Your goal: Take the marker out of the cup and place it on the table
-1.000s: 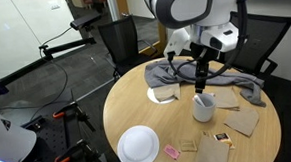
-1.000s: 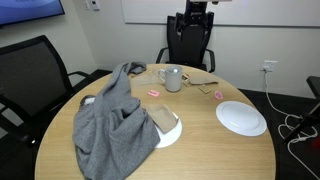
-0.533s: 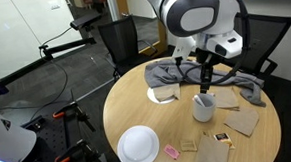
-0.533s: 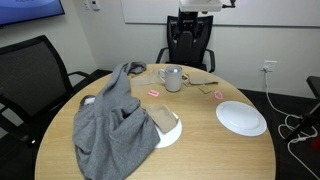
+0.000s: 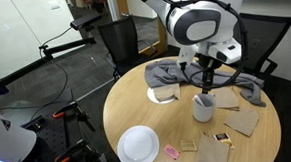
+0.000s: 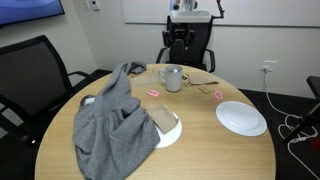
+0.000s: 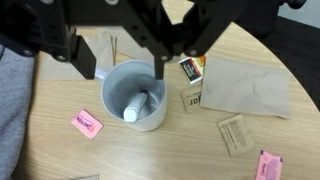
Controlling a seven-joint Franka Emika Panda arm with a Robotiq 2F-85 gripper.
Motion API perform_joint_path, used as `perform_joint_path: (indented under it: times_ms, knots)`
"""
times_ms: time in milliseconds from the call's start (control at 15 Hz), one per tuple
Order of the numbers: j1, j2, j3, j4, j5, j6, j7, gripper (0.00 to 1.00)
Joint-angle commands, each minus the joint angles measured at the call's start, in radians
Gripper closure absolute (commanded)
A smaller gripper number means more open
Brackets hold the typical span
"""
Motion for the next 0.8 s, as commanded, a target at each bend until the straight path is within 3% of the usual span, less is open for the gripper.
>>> perform_joint_path:
  times_ms: [0,733]
  knots:
    - [-0.009,0.050,0.008,0.072,0.033,-0.055,-0.020,0.38]
    - [-0.007,0.119,0.013,0.121,0.033,-0.135,-0.018,0.44]
